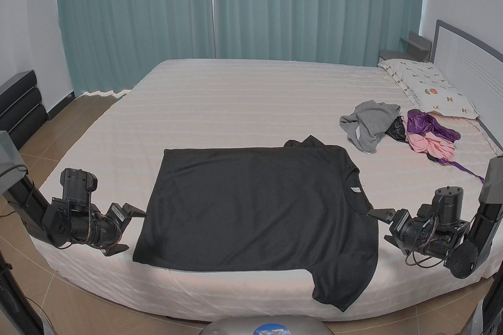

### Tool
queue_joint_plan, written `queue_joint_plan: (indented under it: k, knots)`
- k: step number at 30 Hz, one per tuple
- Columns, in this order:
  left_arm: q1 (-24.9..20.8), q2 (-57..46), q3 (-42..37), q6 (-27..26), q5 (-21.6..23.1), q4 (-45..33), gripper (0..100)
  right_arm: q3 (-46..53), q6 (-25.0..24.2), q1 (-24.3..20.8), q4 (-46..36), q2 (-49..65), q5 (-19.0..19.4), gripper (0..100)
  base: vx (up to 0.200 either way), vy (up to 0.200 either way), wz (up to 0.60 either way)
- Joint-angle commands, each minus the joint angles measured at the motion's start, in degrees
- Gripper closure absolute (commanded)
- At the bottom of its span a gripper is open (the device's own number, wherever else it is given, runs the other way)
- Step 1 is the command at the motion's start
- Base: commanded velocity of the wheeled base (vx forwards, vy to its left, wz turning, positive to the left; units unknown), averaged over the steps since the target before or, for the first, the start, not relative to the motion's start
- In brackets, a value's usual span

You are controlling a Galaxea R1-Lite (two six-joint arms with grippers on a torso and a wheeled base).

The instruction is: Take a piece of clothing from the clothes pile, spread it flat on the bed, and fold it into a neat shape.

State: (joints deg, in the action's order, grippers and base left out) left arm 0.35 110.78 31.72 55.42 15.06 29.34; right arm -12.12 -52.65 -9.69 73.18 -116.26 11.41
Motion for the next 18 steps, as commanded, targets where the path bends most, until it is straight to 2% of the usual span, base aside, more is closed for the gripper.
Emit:
queue_joint_plan:
  k: [1,4,6,9,12,16,18]
  knots:
    - [0.09,1.02,-0.96,-0.75,0.06,0.19,0,1.48,0.09,-0.50,1.35,-4.59,0.02,0,0.000,0.000,0.00]
    - [0.17,1.20,-1.84,-2.95,0.50,1.33,0,1.48,0.09,-0.42,1.35,-4.50,0.02,0,0.000,0.000,0.00]
    - [0.44,2.34,-5.00,-9.45,2.87,4.93,0,1.39,0.09,-0.42,1.35,-4.76,0.02,0,0.000,0.000,0.00]
    - [0.61,3.31,-6.50,-12.53,3.40,7.75,0,1.31,0.09,-0.42,1.35,-4.94,0.10,0,0.000,0.000,0.00]
    - [0.70,6.65,-10.10,-18.42,3.14,14.60,0,1.31,0.09,-0.59,1.35,-5.29,0.10,0,0.000,0.000,0.00]
    - [0.70,10.69,-11.42,-22.90,2.87,19.70,0,1.22,0.09,-0.59,1.44,-5.29,0.10,0,0.000,0.000,0.00]
    - [0.70,11.13,-11.42,-23.16,2.87,20.23,0,1.22,0.09,-0.59,1.44,-5.29,0.10,0,0.000,0.000,0.00]
